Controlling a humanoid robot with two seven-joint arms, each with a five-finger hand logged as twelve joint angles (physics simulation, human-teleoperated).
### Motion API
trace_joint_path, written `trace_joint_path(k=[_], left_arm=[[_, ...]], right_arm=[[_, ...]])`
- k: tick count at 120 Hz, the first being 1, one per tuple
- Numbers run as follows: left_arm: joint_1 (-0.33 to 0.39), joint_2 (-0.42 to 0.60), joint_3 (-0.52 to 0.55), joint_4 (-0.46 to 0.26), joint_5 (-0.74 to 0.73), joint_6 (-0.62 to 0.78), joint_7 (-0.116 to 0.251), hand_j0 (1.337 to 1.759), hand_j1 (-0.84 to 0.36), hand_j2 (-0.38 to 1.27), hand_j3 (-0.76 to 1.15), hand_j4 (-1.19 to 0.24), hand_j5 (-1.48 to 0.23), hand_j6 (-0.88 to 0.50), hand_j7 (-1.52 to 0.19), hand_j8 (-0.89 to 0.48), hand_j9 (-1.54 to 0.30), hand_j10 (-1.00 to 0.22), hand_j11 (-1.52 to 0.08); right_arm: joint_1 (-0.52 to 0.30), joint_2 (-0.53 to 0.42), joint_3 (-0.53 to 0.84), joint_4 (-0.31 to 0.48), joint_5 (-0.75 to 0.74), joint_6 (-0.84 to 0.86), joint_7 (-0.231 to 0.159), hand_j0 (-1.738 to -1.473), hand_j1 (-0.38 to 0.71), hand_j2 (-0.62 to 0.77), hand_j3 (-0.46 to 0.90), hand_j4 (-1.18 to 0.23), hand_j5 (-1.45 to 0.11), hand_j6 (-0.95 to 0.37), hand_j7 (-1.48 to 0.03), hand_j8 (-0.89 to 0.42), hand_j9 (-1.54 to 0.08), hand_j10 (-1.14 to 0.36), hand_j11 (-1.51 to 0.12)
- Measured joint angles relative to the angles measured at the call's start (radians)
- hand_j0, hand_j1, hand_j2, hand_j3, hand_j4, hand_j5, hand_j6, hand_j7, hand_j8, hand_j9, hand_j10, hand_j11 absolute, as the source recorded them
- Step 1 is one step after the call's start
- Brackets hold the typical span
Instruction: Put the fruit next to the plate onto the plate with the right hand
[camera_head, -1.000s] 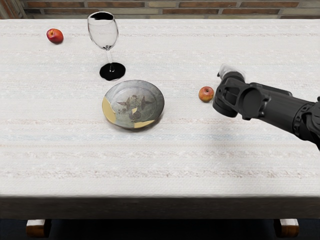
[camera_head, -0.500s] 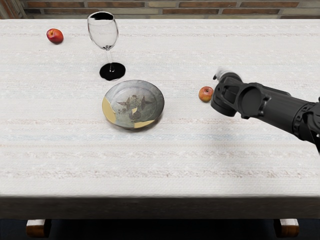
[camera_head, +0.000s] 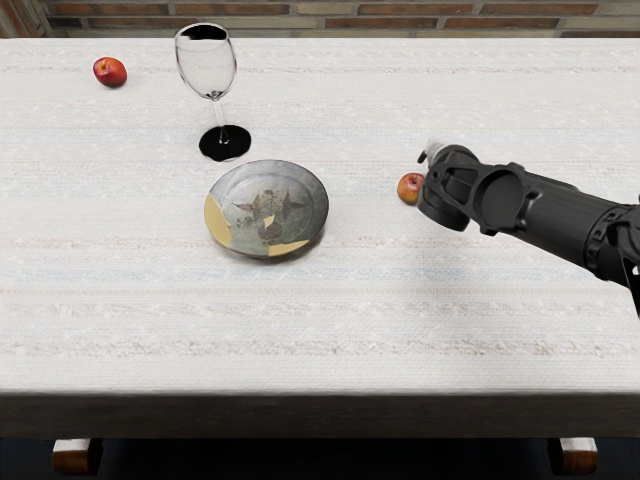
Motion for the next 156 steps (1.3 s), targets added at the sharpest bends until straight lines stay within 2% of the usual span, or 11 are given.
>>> trace_joint_path(k=[156], left_arm=[[0.0,0.0,0.0,0.0,0.0,0.0,0.0,1.658,0.35,0.0,0.0,0.0,0.0,0.0,0.0,0.0,0.0,0.0,0.0]], right_arm=[[0.007,0.0,0.025,0.04,-0.005,0.005,0.0,-1.658,0.09,-0.07,0.0,-0.37,-0.48,-0.37,-0.48,-0.37,-0.48,-0.37,-0.48]])
